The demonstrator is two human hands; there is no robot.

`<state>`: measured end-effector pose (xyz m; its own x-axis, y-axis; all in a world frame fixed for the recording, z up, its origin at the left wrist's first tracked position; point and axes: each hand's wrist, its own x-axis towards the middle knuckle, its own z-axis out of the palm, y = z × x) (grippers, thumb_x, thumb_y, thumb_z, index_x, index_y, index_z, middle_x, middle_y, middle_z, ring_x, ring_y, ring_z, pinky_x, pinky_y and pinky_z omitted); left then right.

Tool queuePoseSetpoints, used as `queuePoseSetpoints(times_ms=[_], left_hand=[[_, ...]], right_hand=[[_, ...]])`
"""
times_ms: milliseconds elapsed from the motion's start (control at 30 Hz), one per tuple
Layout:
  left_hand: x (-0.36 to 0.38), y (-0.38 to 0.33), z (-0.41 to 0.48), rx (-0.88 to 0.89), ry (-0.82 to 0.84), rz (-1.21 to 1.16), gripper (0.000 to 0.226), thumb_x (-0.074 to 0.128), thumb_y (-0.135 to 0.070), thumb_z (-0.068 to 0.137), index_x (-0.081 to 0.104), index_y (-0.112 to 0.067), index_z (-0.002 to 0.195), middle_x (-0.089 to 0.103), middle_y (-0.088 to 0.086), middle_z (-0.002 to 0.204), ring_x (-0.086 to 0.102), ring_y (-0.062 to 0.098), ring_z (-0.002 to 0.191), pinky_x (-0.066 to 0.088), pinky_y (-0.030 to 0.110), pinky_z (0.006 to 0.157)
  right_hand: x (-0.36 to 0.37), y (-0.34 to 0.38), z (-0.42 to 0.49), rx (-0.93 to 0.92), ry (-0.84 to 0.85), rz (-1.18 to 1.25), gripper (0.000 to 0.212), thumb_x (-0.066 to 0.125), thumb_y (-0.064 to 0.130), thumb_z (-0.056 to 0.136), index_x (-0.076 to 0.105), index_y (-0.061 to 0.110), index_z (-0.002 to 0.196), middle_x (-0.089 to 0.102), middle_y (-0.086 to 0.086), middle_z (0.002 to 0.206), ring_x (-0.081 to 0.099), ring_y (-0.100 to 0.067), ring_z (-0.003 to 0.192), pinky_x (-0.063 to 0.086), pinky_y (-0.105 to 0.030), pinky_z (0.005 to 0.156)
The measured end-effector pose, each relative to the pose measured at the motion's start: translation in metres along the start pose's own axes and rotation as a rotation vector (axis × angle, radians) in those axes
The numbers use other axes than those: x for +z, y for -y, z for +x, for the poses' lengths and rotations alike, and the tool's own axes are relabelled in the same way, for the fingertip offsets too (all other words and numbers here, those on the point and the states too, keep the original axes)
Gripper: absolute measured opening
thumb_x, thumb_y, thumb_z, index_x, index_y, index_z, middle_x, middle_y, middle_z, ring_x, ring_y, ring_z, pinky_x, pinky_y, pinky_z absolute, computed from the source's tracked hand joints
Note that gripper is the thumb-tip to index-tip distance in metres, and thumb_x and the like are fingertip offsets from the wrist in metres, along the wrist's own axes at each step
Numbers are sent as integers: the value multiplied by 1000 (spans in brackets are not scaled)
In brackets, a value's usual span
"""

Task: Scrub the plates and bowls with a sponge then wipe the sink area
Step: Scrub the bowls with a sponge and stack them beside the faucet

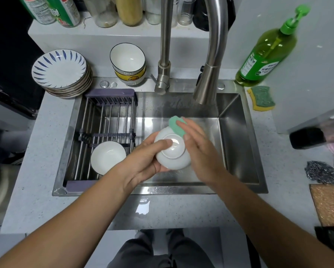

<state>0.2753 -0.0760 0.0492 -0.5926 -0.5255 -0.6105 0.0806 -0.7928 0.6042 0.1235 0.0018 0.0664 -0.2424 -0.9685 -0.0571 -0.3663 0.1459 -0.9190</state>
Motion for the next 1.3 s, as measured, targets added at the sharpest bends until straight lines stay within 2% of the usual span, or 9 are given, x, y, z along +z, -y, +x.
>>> queuePoseSetpoints(times_ms=[133, 300, 367, 467, 667, 867, 1033, 1200, 1300], left_hand=[[-5, 8, -2, 29, -35, -82, 49, 68, -18, 83, 61, -25, 131, 74, 9, 112, 74, 26, 96, 56, 60, 91], [8, 18, -8, 51, -50, -41, 41, 63, -6, 94, 60, -23, 132, 74, 5, 111, 75, 22, 93, 58, 60, 87], [7, 15, -5, 76, -101, -86, 40, 62, -7, 96, 60, -22, 133, 73, 7, 113, 75, 23, 92, 62, 53, 79], [1, 10, -3, 106, -139, -143, 43, 61, -12, 98, 54, -18, 139, 72, 11, 117, 74, 26, 97, 60, 57, 85], [12, 16, -7, 104, -129, -73, 44, 65, -7, 94, 58, -22, 135, 73, 5, 114, 75, 20, 93, 63, 51, 79], [3, 6, -1, 131, -208, -203, 35, 62, -12, 98, 55, -20, 132, 71, 12, 120, 76, 25, 93, 63, 50, 72], [12, 17, -3, 75, -176, -269, 35, 62, -12, 97, 55, -21, 131, 75, 6, 111, 77, 27, 93, 64, 49, 71], [11, 13, 5, 169, -224, -315, 31, 61, -15, 99, 52, -21, 128, 72, 15, 123, 73, 31, 105, 54, 61, 98], [13, 21, 2, 186, -209, -259, 41, 62, -14, 99, 51, -17, 137, 71, 15, 128, 71, 31, 114, 51, 58, 104]], right_hand=[[11, -14, -23, -258, 50, -252, 44, 37, 21, 106, 43, 16, 149, 28, 5, 161, 19, -7, 151, 17, -40, 124], [4, -17, 4, 126, -94, 175, 40, 33, 30, 102, 53, 35, 136, 45, 16, 148, 37, 2, 139, 30, -38, 121], [11, -10, -4, 54, -77, 89, 42, 32, 27, 103, 49, 32, 141, 37, 18, 153, 29, 3, 144, 24, -35, 123], [26, -11, -23, -79, -12, -108, 48, 33, 20, 103, 37, 29, 150, 19, 20, 159, 11, 4, 149, 13, -26, 124], [14, -12, 2, 192, -209, 218, 36, 33, 33, 102, 49, 44, 133, 50, 13, 145, 44, -1, 134, 36, -40, 117], [37, -16, -33, 39, -92, 34, 50, 35, 10, 107, 33, 38, 148, 22, 13, 164, 18, 3, 149, 20, -22, 122], [23, -18, -3, 204, -219, 168, 47, 35, 9, 106, 46, 40, 139, 45, 12, 151, 38, 0, 140, 33, -37, 120], [42, -6, -23, 165, -123, 211, 47, 44, 19, 105, 36, 37, 148, 28, 17, 159, 24, 5, 146, 25, -26, 121], [40, 1, -19, 242, -218, 245, 45, 56, 31, 100, 41, 33, 141, 43, 14, 144, 45, 6, 128, 42, -17, 103]])
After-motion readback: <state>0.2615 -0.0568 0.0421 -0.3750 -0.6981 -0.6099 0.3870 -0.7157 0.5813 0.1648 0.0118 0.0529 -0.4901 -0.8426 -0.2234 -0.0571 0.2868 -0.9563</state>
